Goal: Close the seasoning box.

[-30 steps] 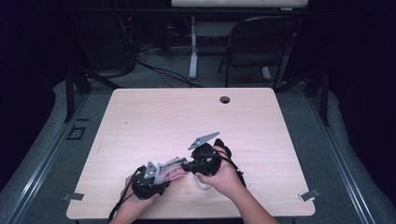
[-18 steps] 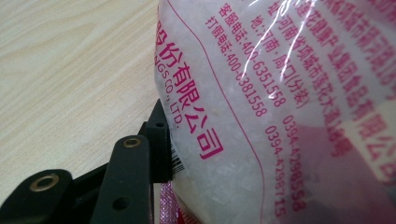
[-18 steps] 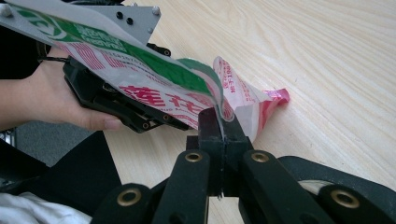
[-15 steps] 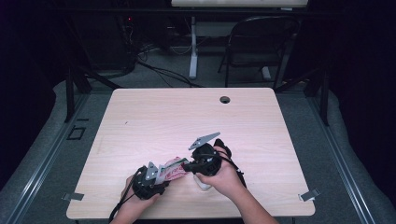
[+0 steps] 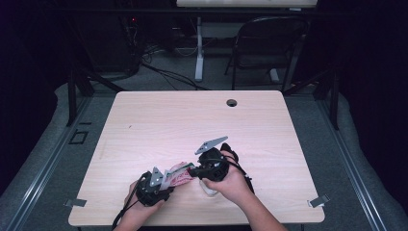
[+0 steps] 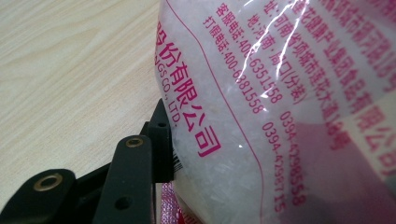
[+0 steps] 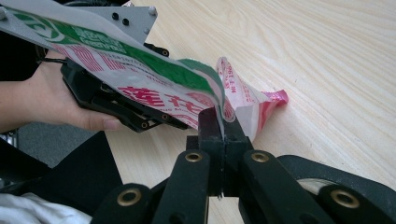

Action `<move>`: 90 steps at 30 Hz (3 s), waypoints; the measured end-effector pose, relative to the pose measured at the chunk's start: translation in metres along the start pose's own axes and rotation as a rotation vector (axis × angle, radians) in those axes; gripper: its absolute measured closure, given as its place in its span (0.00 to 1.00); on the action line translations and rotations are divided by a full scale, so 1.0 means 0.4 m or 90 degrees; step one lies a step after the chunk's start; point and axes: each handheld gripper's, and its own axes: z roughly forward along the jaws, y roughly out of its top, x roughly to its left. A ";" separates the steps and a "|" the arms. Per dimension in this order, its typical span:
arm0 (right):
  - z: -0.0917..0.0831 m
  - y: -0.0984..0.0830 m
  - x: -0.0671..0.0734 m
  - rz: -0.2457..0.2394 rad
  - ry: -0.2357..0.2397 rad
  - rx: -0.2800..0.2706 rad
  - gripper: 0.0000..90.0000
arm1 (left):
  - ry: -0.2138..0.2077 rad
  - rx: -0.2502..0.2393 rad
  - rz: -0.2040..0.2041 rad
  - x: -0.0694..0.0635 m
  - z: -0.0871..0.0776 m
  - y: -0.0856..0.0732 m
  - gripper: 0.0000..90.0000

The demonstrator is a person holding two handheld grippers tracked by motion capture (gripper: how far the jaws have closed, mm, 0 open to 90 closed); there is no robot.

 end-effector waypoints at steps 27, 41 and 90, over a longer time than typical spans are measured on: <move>-0.121 0.008 -0.023 0.023 -0.007 -0.056 0.91 | 0.008 -0.015 -0.007 -0.005 0.006 -0.011 0.65; -0.103 0.006 -0.035 0.042 -0.019 -0.057 0.88 | 0.052 -0.020 0.059 -0.034 0.009 -0.008 0.66; -0.174 -0.060 -0.068 0.096 -0.079 -0.098 0.80 | 0.203 -0.156 0.132 0.056 -0.070 0.160 0.66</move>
